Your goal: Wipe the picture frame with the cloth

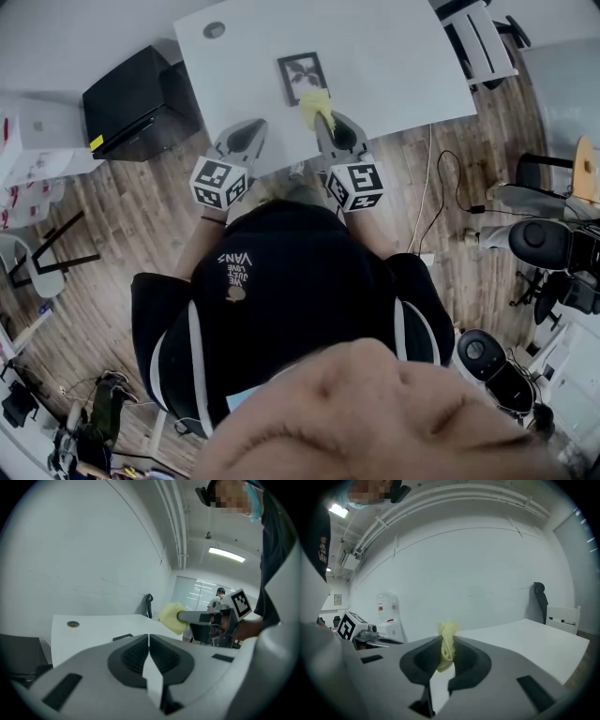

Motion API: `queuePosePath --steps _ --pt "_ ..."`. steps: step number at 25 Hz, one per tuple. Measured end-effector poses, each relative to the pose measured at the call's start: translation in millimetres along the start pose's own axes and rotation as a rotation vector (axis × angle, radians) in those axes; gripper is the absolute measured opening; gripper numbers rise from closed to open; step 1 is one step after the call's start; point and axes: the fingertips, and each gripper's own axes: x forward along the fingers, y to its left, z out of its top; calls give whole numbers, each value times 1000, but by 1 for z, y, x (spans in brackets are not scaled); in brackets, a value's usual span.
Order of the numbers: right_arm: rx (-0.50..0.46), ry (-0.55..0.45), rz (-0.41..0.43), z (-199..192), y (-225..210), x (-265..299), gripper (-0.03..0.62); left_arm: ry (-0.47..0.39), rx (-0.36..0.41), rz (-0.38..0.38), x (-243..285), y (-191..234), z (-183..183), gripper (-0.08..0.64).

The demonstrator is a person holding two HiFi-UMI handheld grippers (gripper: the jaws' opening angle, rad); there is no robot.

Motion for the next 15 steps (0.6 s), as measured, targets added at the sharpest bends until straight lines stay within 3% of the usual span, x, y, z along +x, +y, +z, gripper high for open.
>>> queuePosePath --steps 15 --pt "-14 12 -2 0 -6 -3 49 -3 3 -6 5 -4 2 20"
